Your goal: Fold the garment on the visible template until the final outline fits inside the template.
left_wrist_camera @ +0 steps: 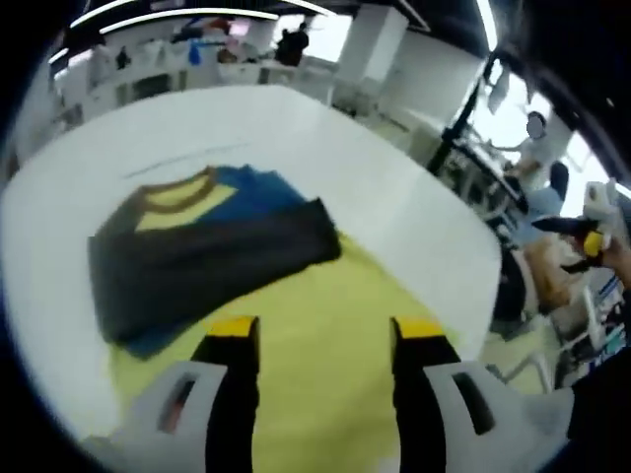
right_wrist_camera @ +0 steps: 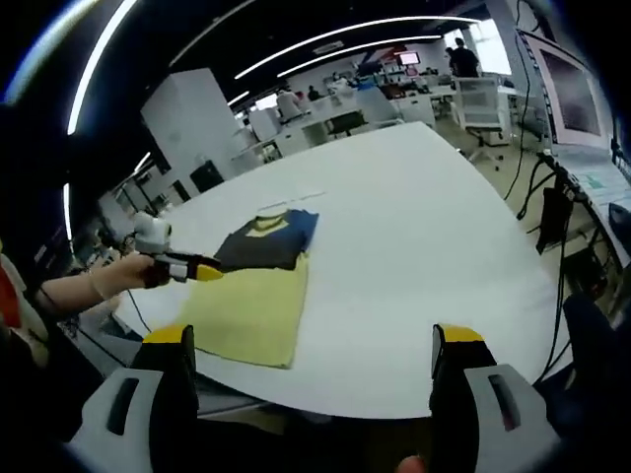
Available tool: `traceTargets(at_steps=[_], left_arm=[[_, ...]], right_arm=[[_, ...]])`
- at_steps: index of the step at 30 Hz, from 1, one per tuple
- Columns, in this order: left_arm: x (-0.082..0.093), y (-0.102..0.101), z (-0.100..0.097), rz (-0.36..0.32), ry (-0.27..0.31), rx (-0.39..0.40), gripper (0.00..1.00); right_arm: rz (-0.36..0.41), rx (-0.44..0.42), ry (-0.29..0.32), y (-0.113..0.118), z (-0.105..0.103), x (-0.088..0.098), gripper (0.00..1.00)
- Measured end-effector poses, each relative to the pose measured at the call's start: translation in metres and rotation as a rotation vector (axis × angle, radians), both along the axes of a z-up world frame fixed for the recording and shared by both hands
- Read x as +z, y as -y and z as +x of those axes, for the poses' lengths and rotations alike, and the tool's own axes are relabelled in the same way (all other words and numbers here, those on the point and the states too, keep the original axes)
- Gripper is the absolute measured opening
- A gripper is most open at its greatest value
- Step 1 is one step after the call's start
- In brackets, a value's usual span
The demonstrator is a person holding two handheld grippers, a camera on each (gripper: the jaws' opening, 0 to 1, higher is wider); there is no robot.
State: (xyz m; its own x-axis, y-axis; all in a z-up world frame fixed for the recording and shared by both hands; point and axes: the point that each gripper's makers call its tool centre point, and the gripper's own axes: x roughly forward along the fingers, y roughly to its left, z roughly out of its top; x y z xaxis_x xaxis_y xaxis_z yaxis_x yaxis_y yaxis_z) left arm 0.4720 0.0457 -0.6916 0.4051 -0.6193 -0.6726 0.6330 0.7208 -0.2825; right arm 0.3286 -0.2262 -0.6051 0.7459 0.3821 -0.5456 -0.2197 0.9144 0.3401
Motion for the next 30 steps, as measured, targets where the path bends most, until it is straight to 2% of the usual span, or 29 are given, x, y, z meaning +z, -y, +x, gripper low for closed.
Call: traceTargets(at_steps=[12, 21, 30], left_arm=[[0.037, -0.081, -0.04, -0.002, 0.05, 0.106, 0.67], [0.058, -0.114, -0.059, -0.032, 0.07, 0.168, 0.8], [0.078, -0.145, -0.077, -0.056, 0.1, 0.211, 0.91]], right_arm=[[0.004, 0.139, 0.043, -0.052, 0.022, 0.01, 1.0], [0.001, 0.205, 0.053, -0.076, 0.025, 0.013, 1.0], [-0.003, 0.223, 0.058, -0.079, 0.026, 0.015, 1.0]])
